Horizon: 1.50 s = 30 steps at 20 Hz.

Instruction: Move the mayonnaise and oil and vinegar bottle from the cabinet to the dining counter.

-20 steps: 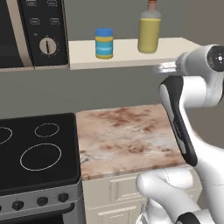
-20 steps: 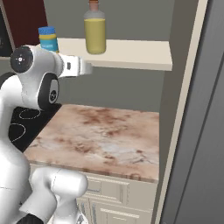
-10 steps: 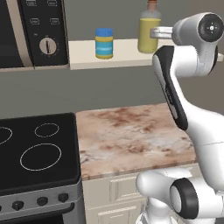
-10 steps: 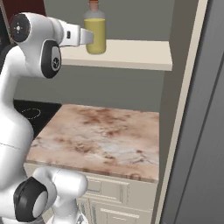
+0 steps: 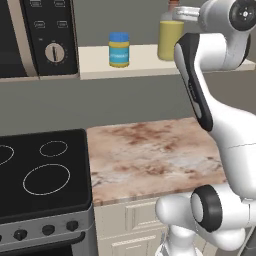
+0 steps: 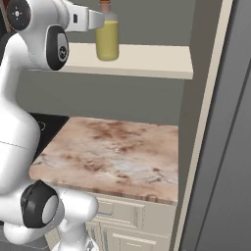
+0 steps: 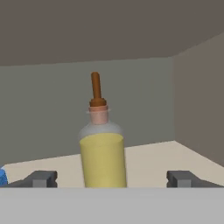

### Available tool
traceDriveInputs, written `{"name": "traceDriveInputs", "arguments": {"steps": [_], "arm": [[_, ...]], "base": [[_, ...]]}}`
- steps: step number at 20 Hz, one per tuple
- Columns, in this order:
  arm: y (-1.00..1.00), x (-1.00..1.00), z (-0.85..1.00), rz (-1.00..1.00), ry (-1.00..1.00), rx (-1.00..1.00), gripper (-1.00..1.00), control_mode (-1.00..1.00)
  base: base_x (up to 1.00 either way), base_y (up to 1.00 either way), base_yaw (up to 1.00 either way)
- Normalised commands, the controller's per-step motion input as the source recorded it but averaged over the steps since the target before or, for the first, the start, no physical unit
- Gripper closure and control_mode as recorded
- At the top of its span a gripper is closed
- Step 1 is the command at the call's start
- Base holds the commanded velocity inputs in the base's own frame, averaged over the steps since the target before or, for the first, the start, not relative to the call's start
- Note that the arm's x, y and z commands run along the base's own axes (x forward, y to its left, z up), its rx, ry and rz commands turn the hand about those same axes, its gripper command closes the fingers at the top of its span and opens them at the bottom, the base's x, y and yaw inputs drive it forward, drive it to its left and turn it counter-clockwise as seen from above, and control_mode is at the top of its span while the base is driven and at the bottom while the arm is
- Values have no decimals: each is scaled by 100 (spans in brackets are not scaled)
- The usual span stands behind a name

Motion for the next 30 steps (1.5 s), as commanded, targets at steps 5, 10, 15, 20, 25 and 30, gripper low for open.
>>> {"name": "traceDriveInputs", "arguments": {"steps": [5,10,15,20,25,30], "arm": [[0,4,0,0,0,0,-100,-100],[-7,2,0,0,-3,0,-100,-100],[0,0,0,0,-9,0,-100,-100],[0,4,-1,1,-10,0,-100,-100],[11,31,3,0,-2,0,-100,-100],[6,47,0,0,1,0,-100,-100]], "base": [[0,0,0],[0,0,0],[0,0,0],[0,0,0],[0,0,0],[0,0,0]]}}
